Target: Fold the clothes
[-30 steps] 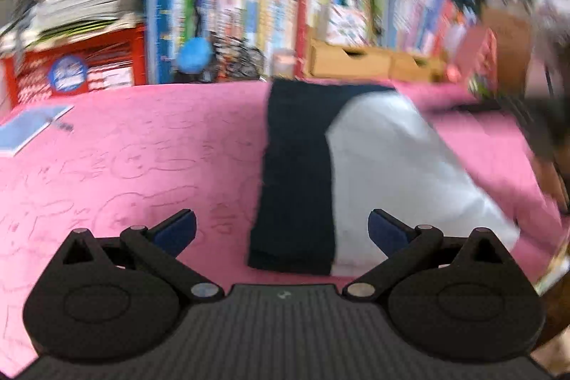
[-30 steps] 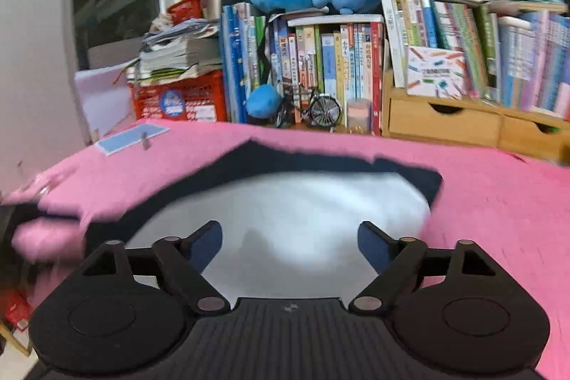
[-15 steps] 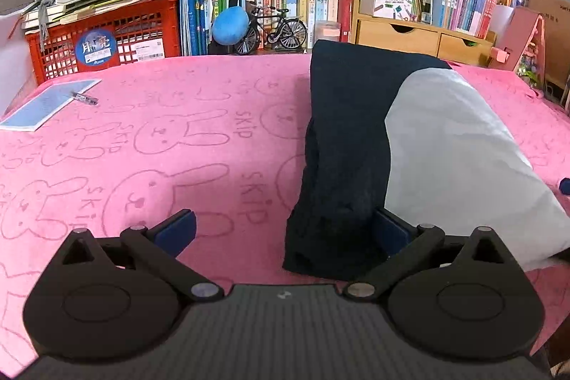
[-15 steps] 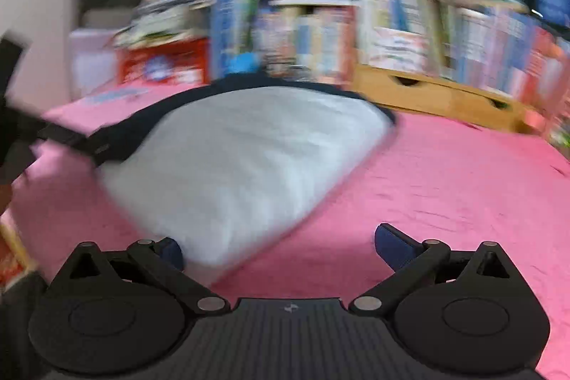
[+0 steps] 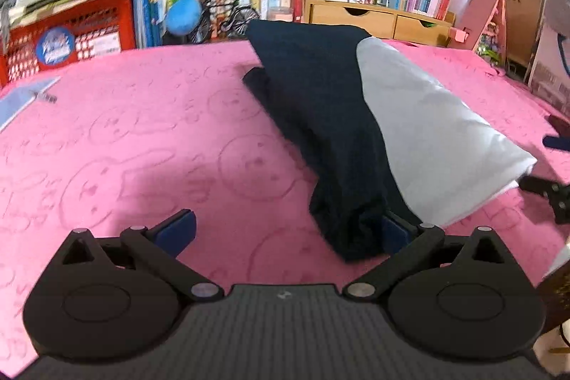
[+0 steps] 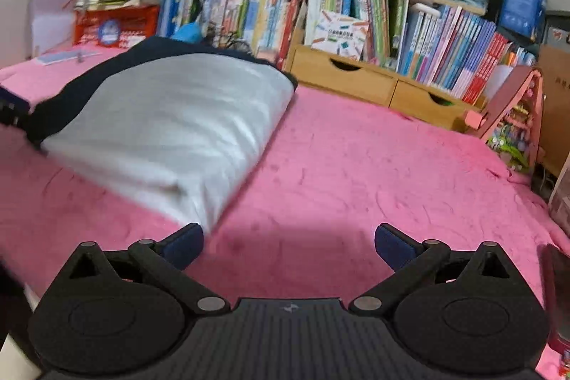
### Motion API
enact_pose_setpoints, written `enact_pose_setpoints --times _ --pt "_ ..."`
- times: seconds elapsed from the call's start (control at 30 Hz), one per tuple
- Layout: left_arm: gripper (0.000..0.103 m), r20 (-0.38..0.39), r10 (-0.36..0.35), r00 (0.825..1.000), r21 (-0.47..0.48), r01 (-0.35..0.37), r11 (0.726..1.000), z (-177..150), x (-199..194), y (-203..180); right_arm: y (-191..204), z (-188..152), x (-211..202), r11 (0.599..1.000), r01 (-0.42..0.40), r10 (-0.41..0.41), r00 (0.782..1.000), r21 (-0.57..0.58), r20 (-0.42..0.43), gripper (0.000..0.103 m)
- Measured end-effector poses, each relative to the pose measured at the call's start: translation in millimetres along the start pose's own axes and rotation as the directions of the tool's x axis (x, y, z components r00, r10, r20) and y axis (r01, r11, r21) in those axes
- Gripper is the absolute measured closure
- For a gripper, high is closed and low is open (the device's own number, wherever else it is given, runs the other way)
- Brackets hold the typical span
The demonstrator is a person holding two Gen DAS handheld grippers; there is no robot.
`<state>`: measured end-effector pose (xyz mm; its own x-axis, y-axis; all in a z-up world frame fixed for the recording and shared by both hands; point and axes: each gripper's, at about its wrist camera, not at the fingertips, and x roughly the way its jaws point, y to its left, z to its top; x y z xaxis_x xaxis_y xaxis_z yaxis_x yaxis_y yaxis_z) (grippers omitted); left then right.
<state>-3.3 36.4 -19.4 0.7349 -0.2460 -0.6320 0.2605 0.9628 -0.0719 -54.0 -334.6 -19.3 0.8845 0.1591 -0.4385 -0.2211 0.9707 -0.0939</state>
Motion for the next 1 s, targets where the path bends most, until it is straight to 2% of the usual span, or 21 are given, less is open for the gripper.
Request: enact_pose_setpoints --times 0.1,0.17,0.27,0.3,0.33,0.4,0.47,0.53,0.57,0.63,0.7,0.73,0.8,0.9,1.0 --pt "0.0 0.028 0.006 1.0 0.0 -0.006 1.0 9.4 -21.0 6.0 -8.0 -0.5 -20.1 0.998 -0.059 0.059 0.998 -0.003 0.012 0.0" --pt "0.0 0.087 0.032 0.996 0.012 -0.034 0.999 23.0 -37.2 7.1 -8.1 18.2 -22.7 0.991 -0.119 0.114 0.99 0.067 0.081 0.0" --pt "0.0 0.187 -0.005 0.982 0.001 0.005 1.0 51.3 -50.2 4.0 14.9 46.5 6.3 0.992 -0.115 0.11 0.988 0.047 0.105 0.003" --pt "0.0 0.213 -0.03 0.977 0.007 0.029 1.0 60.4 -49.0 -1.1 24.8 53.4 22.5 0.991 -0.126 0.122 0.989 0.037 0.086 0.016" --pt "0.0 0.238 -0.056 0.97 0.016 0.053 0.998 69.5 -46.8 -6.8 35.1 57.4 38.5 0.987 -0.154 0.151 0.987 0.044 0.06 0.037" --pt "0.0 0.245 -0.084 0.966 0.065 0.07 0.995 83.1 -28.1 -23.6 52.5 61.7 70.3 0.975 -0.21 0.211 0.977 0.073 -0.004 0.049" --pt "0.0 0.228 -0.101 0.968 0.124 0.074 0.99 94.1 -4.4 -42.4 66.0 55.1 94.8 0.97 -0.223 0.232 0.969 0.101 -0.084 0.048" --pt "0.0 0.178 -0.093 0.98 0.203 0.056 0.978 100.1 28.9 -63.3 77.1 46.6 100.0 0.979 -0.196 0.201 0.975 0.063 -0.091 0.047" --pt "0.0 0.151 -0.072 0.986 0.24 0.034 0.97 100.2 46.8 -71.5 82.1 42.6 102.4 0.982 -0.183 0.187 0.978 0.046 -0.094 0.047" --pt "0.0 0.075 0.034 0.997 0.295 -0.054 0.954 94.2 90.1 -75.6 77.5 40.7 101.5 0.977 -0.2 0.206 0.974 0.071 -0.095 0.046" --pt "0.0 0.043 -0.054 0.998 0.221 0.043 0.974 93.3 106.5 -55.9 73.5 38.5 101.7 0.972 -0.215 0.223 0.97 0.09 -0.096 0.046" --pt "0.0 0.008 -0.1 0.995 0.147 0.098 0.984 95.7 111.2 -42.2 72.8 37.4 102.1 0.971 -0.221 0.229 0.969 0.09 -0.094 0.044" --pt "0.0 -0.035 -0.15 0.988 0.072 0.153 0.986 101.7 117.9 -26.7 75.3 37.8 104.1 0.97 -0.23 0.237 0.967 0.078 -0.095 0.04" --pt "0.0 -0.044 -0.173 0.984 0.042 0.175 0.984 102.9 122.7 -20.0 78.5 37.8 107.0 0.967 -0.248 0.252 0.962 0.056 -0.104 0.032" --pt "0.0 -0.049 -0.193 0.98 0.016 0.194 0.981 103.7 127.1 -14.0 78.8 38.7 107.6 0.966 -0.254 0.259 0.96 0.053 -0.104 0.029"
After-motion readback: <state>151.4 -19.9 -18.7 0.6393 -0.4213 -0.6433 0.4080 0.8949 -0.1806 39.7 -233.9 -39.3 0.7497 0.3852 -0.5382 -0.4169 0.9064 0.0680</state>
